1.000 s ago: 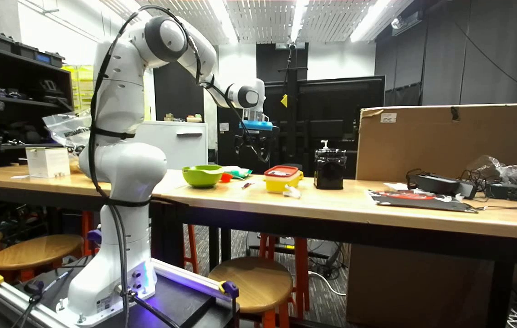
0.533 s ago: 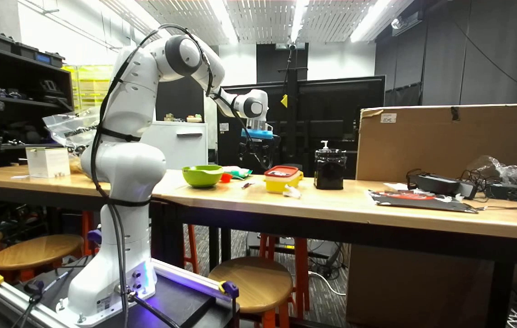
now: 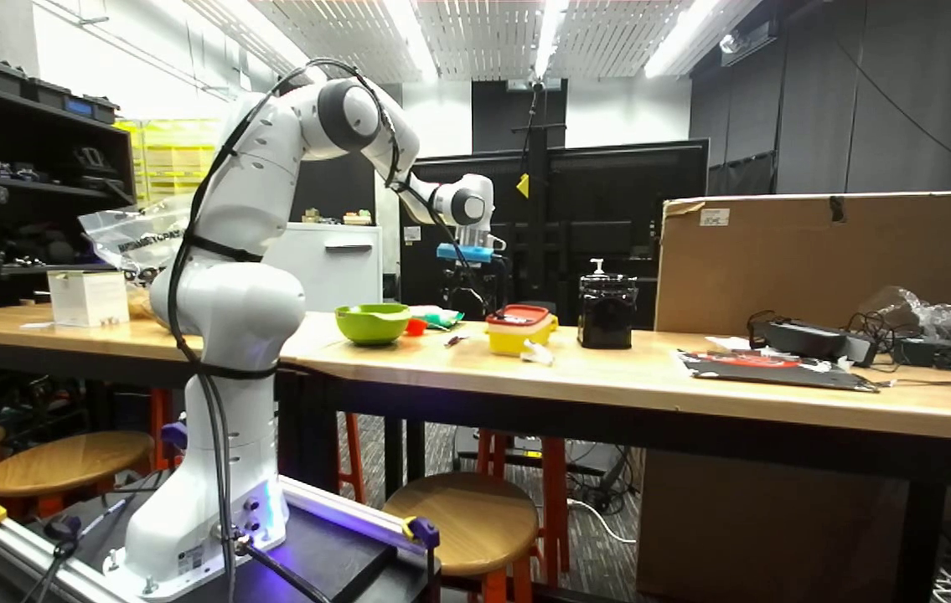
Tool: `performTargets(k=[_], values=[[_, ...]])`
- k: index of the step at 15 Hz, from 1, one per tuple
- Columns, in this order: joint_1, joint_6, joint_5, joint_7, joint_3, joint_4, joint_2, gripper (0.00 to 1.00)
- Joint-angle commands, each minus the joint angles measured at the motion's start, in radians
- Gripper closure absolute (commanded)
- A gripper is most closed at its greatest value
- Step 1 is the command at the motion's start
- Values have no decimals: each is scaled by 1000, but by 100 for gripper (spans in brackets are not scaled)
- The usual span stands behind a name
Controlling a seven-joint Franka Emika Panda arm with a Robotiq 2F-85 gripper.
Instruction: Use the silver spoon to stir the contents in the green bowl.
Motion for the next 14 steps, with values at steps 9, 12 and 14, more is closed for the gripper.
performTargets(k=[9,12,14], values=[[-20,-13,-27,139,21,-56,-20,0],[-30,-3,-12,122,23,-65,-11,0],[-35,-1,-3,116,25,-67,-3,0]])
